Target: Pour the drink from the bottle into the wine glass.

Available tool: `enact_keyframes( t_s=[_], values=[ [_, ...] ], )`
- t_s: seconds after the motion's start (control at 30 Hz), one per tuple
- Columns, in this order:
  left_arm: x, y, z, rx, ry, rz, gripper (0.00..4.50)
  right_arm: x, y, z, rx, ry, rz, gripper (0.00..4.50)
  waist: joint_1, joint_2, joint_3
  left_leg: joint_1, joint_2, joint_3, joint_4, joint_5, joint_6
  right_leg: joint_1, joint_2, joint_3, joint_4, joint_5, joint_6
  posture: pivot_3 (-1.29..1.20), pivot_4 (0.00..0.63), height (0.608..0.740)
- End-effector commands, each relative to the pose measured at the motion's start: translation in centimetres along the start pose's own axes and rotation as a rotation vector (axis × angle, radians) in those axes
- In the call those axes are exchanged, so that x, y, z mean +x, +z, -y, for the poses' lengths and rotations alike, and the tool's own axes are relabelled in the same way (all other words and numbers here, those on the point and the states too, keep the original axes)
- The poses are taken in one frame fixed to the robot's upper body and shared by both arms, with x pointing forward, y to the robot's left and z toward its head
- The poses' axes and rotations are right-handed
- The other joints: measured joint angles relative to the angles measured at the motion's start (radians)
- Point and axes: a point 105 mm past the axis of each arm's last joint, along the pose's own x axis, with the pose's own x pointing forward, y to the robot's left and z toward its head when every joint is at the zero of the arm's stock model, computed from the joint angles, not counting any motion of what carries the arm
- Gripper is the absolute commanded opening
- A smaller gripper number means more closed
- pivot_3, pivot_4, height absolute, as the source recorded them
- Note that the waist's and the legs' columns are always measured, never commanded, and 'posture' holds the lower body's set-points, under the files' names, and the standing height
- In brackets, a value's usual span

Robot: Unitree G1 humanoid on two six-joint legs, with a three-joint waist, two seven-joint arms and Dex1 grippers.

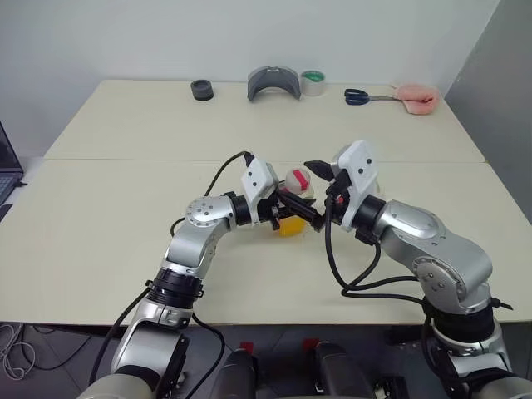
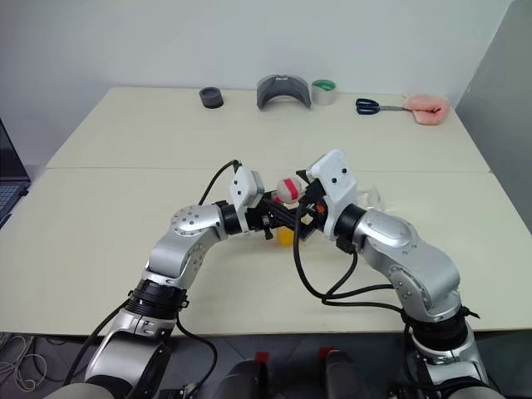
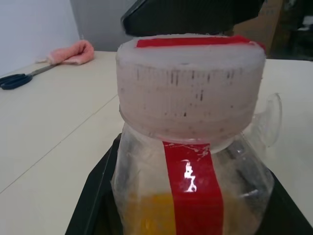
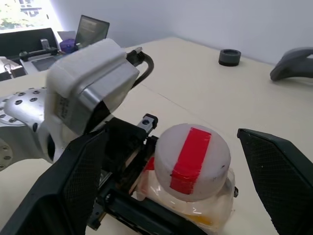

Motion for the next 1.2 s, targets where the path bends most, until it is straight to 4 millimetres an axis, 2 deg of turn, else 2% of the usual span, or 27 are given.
enact_keyframes(
  t_s=[0.03,0.13,0.2,0.3,0.43,0.6,0.77,0.83,0.9,0.97,1.1,1.17,1.2],
  values=[
    [0.3,2.0,0.3,0.038,-0.030,0.054,1.84,0.3,1.2,0.3,-0.034,-0.022,0.058,4.50,0.000,0.000,0.000,0.000,0.000,0.000,0.000,0.000,0.000,0.000,0.000,0.000,0.000,0.000,0.000,0.00,0.150,0.740],
    [0.2,2.0,0.1,0.026,-0.030,0.049,1.84,0.5,1.2,0.2,-0.030,-0.019,0.076,4.50,0.000,0.000,0.000,0.000,0.000,0.000,0.000,0.000,0.000,0.000,0.000,0.000,0.000,0.000,0.000,0.00,0.150,0.740],
    [0.1,2.0,0.1,0.028,-0.029,0.045,1.84,0.7,1.0,0.1,-0.033,-0.017,0.075,4.11,0.000,0.000,0.000,0.000,0.000,0.000,0.000,0.000,0.000,0.000,0.000,0.000,0.000,0.000,0.000,0.00,0.150,0.740],
    [0.1,2.1,0.1,0.029,-0.029,0.045,1.84,0.8,0.4,0.1,-0.038,-0.022,0.059,3.26,-0.001,0.000,0.000,0.000,0.000,0.000,0.000,0.000,0.000,0.000,0.000,0.000,0.000,0.000,0.000,0.00,0.150,0.740],
    [0.0,2.4,-0.2,0.036,-0.021,0.049,1.84,0.9,-0.4,-0.1,-0.065,-0.005,0.024,1.90,-0.001,0.000,0.000,0.000,0.000,0.000,0.000,0.000,0.000,0.000,0.000,0.000,0.000,0.000,0.000,0.00,0.150,0.740],
    [-0.1,2.8,-0.3,0.042,-0.038,0.052,1.84,1.0,-0.6,-0.1,-0.101,0.053,0.019,1.90,-0.001,0.000,0.000,0.000,0.000,0.000,0.000,0.000,0.000,0.000,0.000,0.000,0.000,0.000,0.000,0.00,0.150,0.740],
    [-0.3,3.3,0.3,0.065,-0.150,0.029,1.83,-0.2,0.4,-0.9,-0.246,0.484,0.004,1.90,-0.002,0.001,0.001,0.000,-0.001,0.001,0.000,0.000,0.001,0.000,0.000,0.000,0.000,0.000,0.000,0.00,0.150,0.740],
    [-0.1,3.7,0.1,0.093,-0.171,0.026,1.82,0.3,1.3,0.4,-0.188,0.519,-0.005,1.90,-0.005,0.000,0.001,0.000,0.000,0.001,0.001,-0.001,0.001,0.000,0.000,-0.001,0.000,0.000,0.000,0.00,0.150,0.740],
    [0.1,4.0,-0.1,0.109,-0.177,0.028,1.82,0.2,1.3,0.9,-0.168,0.549,-0.019,1.90,-0.010,0.001,0.001,0.000,0.000,0.000,0.001,-0.001,0.002,0.000,0.001,0.000,0.000,0.000,0.000,0.00,0.150,0.740],
    [0.2,4.2,-0.3,0.110,-0.173,0.033,1.82,0.3,1.2,1.7,-0.190,0.495,-0.017,1.90,-0.011,0.001,0.001,0.000,0.000,0.000,0.001,-0.002,0.003,0.000,0.001,-0.001,0.000,0.000,0.000,0.00,0.150,0.740],
    [0.1,4.0,-0.6,0.095,-0.155,0.032,1.82,-0.1,2.1,3.3,-0.193,0.319,0.070,3.18,-0.010,0.001,0.001,-0.001,0.000,0.000,0.002,-0.002,0.004,0.000,0.000,0.000,0.000,0.000,0.000,0.00,0.150,0.740],
    [0.0,3.9,-0.5,0.085,-0.152,0.029,1.82,-1.0,2.4,3.5,-0.199,0.256,0.085,3.82,-0.008,0.001,0.001,-0.001,0.000,0.000,0.002,-0.002,0.004,0.000,-0.001,0.000,0.000,0.000,0.000,0.00,0.150,0.740],
    [0.0,3.8,-0.5,0.080,-0.152,0.027,1.82,-1.4,2.6,3.4,-0.197,0.228,0.094,3.85,-0.007,0.001,0.001,-0.001,0.000,0.000,0.002,-0.002,0.004,-0.001,-0.001,0.000,0.000,0.000,0.000,0.00,0.150,0.740]
  ],
)
